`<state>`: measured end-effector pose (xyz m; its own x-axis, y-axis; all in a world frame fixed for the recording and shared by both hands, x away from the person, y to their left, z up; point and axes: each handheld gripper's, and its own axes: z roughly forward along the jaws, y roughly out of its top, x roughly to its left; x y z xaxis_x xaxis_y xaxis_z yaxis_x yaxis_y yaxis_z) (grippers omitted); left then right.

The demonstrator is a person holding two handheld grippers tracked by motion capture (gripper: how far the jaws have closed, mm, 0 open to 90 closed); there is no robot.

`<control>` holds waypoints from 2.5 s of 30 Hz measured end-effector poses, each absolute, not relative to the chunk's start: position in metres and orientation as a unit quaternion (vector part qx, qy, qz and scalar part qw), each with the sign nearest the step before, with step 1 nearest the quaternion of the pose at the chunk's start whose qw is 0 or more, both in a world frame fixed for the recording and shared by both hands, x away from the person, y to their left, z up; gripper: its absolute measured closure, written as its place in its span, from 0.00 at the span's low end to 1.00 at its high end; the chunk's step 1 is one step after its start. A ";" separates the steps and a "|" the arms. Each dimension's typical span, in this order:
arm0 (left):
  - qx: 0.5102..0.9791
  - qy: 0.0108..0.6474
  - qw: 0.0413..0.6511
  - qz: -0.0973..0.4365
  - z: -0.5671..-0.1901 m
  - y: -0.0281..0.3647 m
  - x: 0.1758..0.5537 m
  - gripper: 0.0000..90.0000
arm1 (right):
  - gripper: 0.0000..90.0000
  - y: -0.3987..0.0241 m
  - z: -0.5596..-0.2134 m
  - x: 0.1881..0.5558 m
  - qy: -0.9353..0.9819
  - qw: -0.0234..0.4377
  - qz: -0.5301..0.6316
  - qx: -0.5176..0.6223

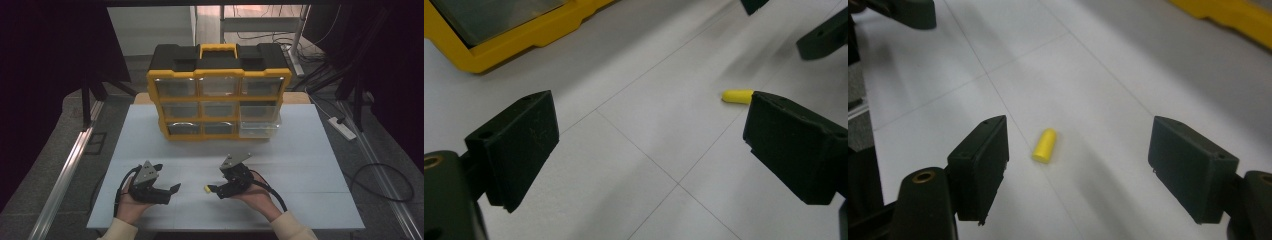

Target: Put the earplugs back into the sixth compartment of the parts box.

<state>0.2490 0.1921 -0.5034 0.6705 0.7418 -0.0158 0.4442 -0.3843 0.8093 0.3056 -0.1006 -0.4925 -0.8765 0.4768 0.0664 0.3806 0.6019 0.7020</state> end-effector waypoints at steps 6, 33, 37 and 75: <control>0.813 0.365 0.418 0.178 -0.504 0.192 0.249 0.08 | 0.25 -0.087 -0.500 0.304 0.902 0.062 0.361 0.228; 0.814 0.363 0.416 0.178 -0.504 0.192 0.249 0.08 | 0.59 -0.062 -0.523 0.294 0.931 0.069 0.302 0.195; 0.814 0.364 0.416 0.178 -0.504 0.192 0.249 0.08 | 0.76 -0.065 -0.523 0.298 0.925 0.072 0.306 0.212; 0.815 0.362 0.416 0.179 -0.505 0.192 0.249 0.09 | 0.88 -0.123 -0.456 0.305 0.850 0.078 0.458 0.248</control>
<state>0.2487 0.1916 -0.5048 0.6735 0.7391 -0.0090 0.4411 -0.3921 0.8073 0.3052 -0.1226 -0.4561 -0.8648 0.4931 0.0948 0.3503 0.4574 0.8174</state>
